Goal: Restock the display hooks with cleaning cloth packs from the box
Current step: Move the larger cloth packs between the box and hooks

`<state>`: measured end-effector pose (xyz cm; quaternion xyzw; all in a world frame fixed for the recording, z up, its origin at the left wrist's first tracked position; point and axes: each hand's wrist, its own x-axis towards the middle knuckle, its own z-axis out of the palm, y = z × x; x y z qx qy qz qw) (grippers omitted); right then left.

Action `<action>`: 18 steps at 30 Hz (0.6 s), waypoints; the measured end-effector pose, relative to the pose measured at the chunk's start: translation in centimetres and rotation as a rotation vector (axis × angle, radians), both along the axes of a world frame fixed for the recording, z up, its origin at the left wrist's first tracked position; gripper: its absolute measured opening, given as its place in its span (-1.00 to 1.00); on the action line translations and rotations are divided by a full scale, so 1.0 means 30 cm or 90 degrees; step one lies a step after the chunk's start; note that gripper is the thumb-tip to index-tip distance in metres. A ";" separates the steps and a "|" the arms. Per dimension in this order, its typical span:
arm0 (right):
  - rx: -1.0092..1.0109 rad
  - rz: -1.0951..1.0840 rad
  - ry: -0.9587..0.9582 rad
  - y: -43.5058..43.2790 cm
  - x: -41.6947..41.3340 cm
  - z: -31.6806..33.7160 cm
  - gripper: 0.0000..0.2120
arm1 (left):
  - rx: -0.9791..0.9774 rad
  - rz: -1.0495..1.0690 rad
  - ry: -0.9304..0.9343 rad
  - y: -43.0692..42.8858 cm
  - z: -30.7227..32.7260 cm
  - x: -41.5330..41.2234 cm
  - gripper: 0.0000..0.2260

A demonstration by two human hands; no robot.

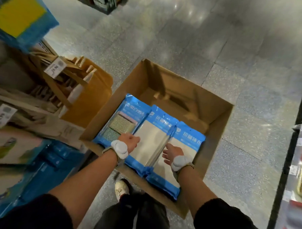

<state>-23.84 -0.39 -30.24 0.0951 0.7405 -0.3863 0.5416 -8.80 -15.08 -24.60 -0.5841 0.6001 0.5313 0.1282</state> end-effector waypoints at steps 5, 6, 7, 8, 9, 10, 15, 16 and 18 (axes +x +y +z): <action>0.055 0.125 -0.001 -0.034 0.043 -0.205 -0.71 | -0.064 -0.165 -0.062 0.017 -0.175 -0.044 -0.73; 0.051 0.124 -0.009 -0.047 0.060 -0.207 -0.70 | -0.064 -0.173 -0.074 0.012 -0.185 -0.040 -0.68; 0.040 0.100 -0.038 -0.053 0.078 -0.226 -0.61 | -0.065 -0.191 -0.090 0.008 -0.216 -0.042 -0.59; 0.025 0.076 -0.061 -0.062 0.095 -0.251 -0.50 | -0.067 -0.214 -0.102 0.004 -0.248 -0.049 -0.51; 0.015 0.072 -0.075 -0.070 0.112 -0.263 -0.45 | -0.071 -0.236 -0.109 -0.003 -0.276 -0.051 -0.46; 0.009 0.080 -0.078 -0.077 0.123 -0.287 -0.45 | -0.070 -0.255 -0.116 -0.013 -0.302 -0.053 -0.42; 0.020 0.129 -0.041 -0.129 0.149 -0.346 -0.50 | -0.042 -0.309 -0.135 -0.023 -0.383 -0.053 -0.35; 0.025 0.107 -0.041 -0.135 0.146 -0.356 -0.49 | -0.038 -0.319 -0.136 -0.015 -0.387 -0.057 -0.36; 0.029 0.071 -0.044 -0.162 0.152 -0.367 -0.46 | -0.046 -0.323 -0.133 -0.017 -0.415 -0.049 -0.37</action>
